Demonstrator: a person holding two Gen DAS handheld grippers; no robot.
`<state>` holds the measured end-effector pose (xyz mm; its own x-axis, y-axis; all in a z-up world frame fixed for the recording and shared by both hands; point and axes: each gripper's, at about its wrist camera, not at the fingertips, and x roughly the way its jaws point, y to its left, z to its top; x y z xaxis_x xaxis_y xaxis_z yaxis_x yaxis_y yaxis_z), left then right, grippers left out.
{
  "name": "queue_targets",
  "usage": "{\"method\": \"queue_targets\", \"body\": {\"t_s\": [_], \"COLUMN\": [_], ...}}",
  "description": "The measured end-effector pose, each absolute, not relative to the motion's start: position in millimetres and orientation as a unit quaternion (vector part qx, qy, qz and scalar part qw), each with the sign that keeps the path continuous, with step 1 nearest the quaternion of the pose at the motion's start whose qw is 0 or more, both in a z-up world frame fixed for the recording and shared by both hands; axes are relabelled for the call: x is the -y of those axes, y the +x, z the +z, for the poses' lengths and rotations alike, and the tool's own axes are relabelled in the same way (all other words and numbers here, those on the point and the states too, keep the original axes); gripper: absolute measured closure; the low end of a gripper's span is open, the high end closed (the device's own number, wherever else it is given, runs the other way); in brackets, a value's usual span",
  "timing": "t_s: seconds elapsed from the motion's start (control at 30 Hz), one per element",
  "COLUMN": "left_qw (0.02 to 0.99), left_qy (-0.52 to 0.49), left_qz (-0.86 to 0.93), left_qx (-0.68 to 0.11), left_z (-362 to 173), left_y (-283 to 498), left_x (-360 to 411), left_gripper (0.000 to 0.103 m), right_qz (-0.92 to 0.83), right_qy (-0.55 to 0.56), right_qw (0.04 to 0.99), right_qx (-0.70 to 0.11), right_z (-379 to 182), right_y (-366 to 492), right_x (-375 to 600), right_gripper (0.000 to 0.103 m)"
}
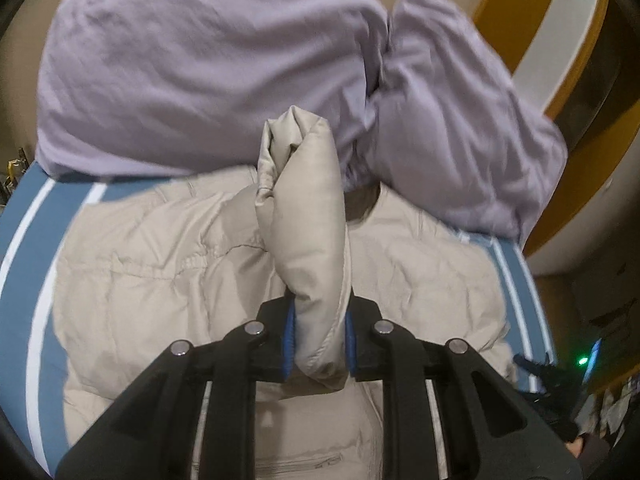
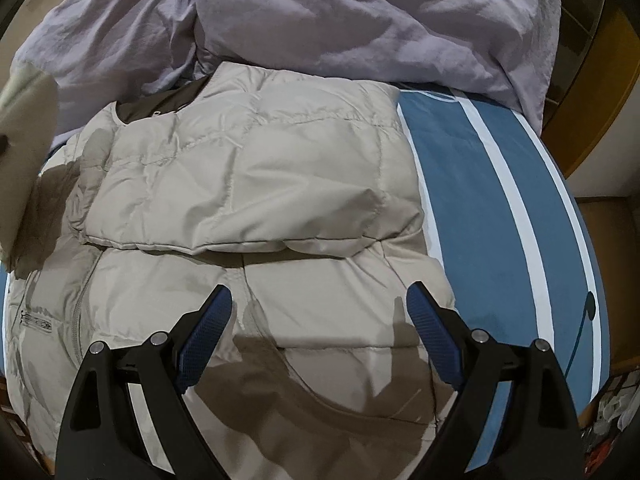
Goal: Fold large clothes
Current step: 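Fold the held sleeve across the jacket body and open the left gripper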
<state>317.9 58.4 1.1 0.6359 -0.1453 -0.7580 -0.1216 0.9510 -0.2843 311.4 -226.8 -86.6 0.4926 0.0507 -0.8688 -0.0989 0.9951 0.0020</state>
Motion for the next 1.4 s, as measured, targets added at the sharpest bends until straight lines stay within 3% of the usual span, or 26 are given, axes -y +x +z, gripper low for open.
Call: {"method": "queue_targets", "body": {"t_s": [0.17,0.37,1.07,1.4], "left_qw": [0.880,0.891,0.852,0.861], "left_qy": [-0.139,-0.127,-0.097,-0.097], "left_qz": [-0.012,-0.013,0.035,0.035], "left_qx": [-0.455,-0.436,-0.514,-0.498], "left_z": [-17.8,-4.3,-93.0,-67.2], "left_y": [324.1,325.0,359.5,320.5], "left_x": [-40.7,-42.8,-40.5,-55.8], "left_gripper": [0.075,0.053,0.052,0.052], "right_qz": [0.038,0.033,0.024,0.032], "right_qy": [-0.020,-0.012,0.005,0.003], "right_qw": [0.862,0.862,0.859,0.863], "right_qx": [-0.504,-0.506,-0.512,-0.504], "right_z": [-90.8,-93.4,-97.0,-91.4], "right_y": [311.6,315.2,313.1,301.1], "right_x": [232.0,235.2,241.0,245.8], "right_gripper": [0.012,0.012,0.012,0.012]}}
